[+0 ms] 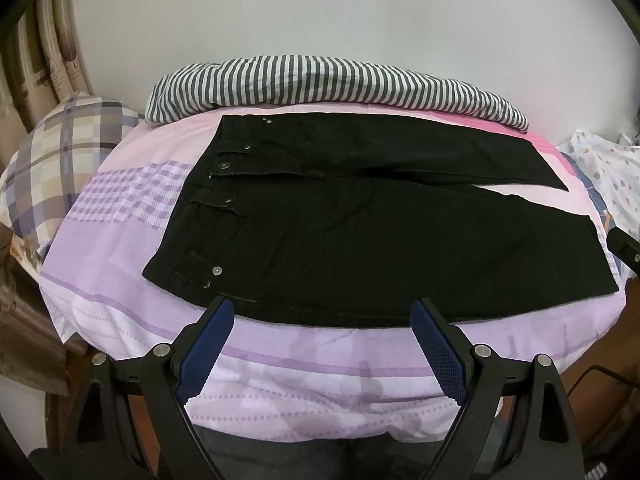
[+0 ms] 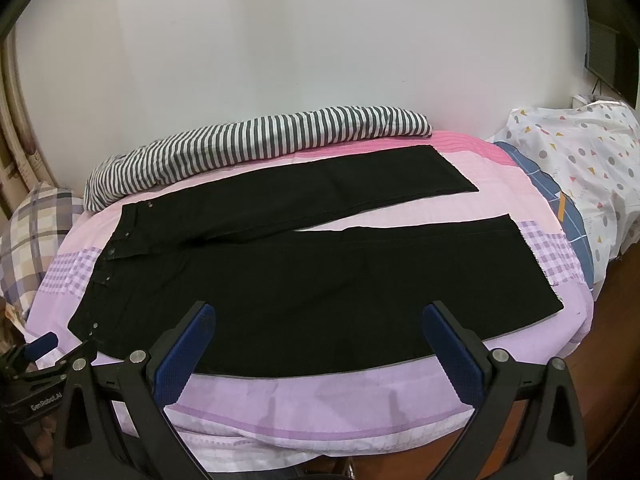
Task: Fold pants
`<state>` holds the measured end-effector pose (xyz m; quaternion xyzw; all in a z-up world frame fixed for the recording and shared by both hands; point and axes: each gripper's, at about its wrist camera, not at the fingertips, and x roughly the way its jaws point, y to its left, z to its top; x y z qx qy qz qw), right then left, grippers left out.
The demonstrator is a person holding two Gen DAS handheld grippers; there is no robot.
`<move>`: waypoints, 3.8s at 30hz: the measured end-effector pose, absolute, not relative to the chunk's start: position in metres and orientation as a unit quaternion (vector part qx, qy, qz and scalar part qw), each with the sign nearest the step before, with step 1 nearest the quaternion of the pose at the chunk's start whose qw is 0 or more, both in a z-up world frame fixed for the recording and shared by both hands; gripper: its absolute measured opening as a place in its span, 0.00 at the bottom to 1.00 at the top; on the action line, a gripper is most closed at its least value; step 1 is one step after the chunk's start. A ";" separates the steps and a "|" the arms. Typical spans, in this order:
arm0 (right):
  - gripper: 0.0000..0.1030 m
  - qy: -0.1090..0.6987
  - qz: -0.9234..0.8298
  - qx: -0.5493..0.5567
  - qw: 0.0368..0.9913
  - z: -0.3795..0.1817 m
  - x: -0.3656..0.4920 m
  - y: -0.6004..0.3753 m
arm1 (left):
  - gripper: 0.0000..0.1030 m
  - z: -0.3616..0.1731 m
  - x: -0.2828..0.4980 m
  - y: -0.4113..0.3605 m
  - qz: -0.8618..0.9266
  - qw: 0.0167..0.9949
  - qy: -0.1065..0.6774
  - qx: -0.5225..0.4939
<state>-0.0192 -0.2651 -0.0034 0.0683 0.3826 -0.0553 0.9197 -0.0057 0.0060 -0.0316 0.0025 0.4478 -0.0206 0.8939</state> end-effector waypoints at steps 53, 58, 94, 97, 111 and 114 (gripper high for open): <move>1.00 0.466 0.046 0.127 0.874 -0.057 0.207 -0.225 | 0.35 -0.116 0.345 0.243 -0.082 0.784 0.512 -0.341; 1.00 0.476 0.053 0.116 0.870 -0.068 0.233 -0.211 | 0.32 -0.136 0.367 0.249 -0.091 0.770 0.522 -0.356; 0.82 0.558 0.370 -0.154 0.727 -0.100 0.451 -0.209 | 0.06 -0.052 0.318 0.215 -0.170 0.849 0.340 -0.366; 0.77 0.575 0.408 -0.177 0.687 -0.108 0.469 -0.200 | 0.06 -0.046 0.306 0.217 -0.171 0.851 0.334 -0.367; 0.40 0.643 0.433 -0.193 0.601 -0.134 0.510 -0.250 | 0.06 -0.042 0.299 0.215 -0.148 0.858 0.348 -0.347; 0.23 0.641 0.412 -0.197 0.617 -0.132 0.511 -0.271 | 0.06 -0.043 0.301 0.215 -0.144 0.858 0.351 -0.347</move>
